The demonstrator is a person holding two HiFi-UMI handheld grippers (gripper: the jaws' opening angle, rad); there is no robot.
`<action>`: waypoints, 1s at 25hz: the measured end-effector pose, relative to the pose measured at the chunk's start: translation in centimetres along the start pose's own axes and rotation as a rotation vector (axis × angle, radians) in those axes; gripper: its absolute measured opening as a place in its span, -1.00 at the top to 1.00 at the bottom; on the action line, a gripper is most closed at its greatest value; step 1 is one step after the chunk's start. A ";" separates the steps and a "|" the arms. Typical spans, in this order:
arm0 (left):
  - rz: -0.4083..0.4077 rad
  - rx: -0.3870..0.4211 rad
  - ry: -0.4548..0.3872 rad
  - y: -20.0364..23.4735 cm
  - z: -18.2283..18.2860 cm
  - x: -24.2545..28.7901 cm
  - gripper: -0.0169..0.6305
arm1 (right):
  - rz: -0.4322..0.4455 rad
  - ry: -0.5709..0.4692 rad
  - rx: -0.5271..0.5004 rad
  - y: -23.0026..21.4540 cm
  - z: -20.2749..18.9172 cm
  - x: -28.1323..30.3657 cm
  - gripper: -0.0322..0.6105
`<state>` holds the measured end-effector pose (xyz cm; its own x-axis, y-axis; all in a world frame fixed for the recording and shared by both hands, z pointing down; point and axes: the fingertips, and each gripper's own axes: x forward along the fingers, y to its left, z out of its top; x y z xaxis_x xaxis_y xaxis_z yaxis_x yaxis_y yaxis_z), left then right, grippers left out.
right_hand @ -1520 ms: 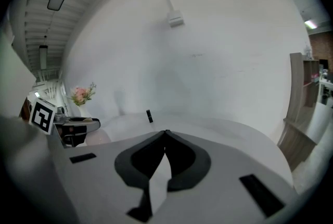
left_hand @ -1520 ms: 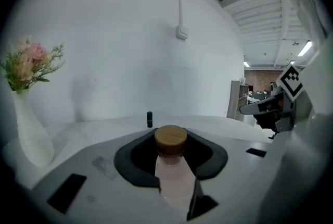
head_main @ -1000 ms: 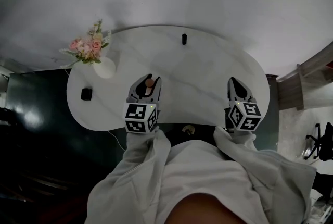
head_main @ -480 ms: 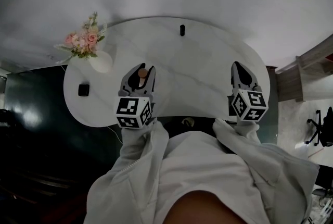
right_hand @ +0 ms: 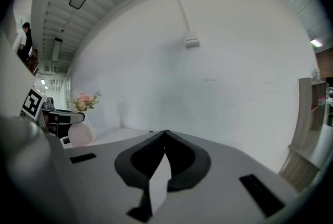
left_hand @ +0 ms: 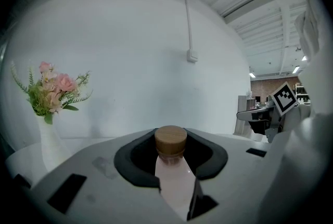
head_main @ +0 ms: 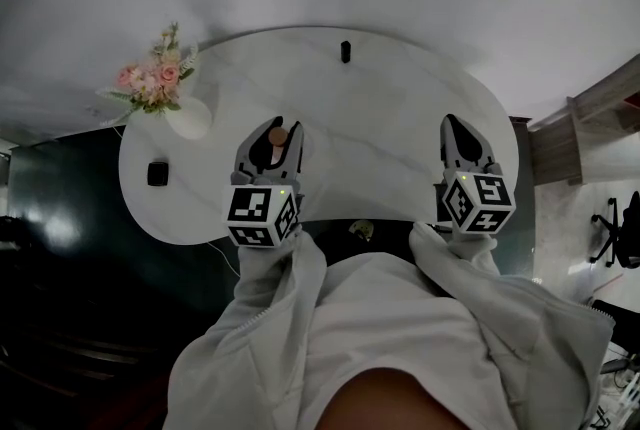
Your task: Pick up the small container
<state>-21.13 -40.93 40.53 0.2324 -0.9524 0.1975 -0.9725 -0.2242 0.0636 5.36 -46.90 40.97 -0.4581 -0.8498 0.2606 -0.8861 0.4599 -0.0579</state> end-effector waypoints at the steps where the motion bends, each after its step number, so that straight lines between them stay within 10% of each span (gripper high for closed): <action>1: 0.002 -0.002 -0.001 0.0 0.0 0.1 0.59 | 0.000 0.002 -0.002 0.1 0.0 0.0 0.75; 25: -0.012 -0.016 0.021 -1.2 -1.0 1.1 0.59 | 0.009 0.043 0.002 -0.2 -1.1 -0.2 0.75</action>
<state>-19.64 -41.52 41.63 0.2447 -0.9449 0.2175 -0.9692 -0.2323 0.0816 5.72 -46.55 42.01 -0.4631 -0.8336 0.3011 -0.8819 0.4672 -0.0627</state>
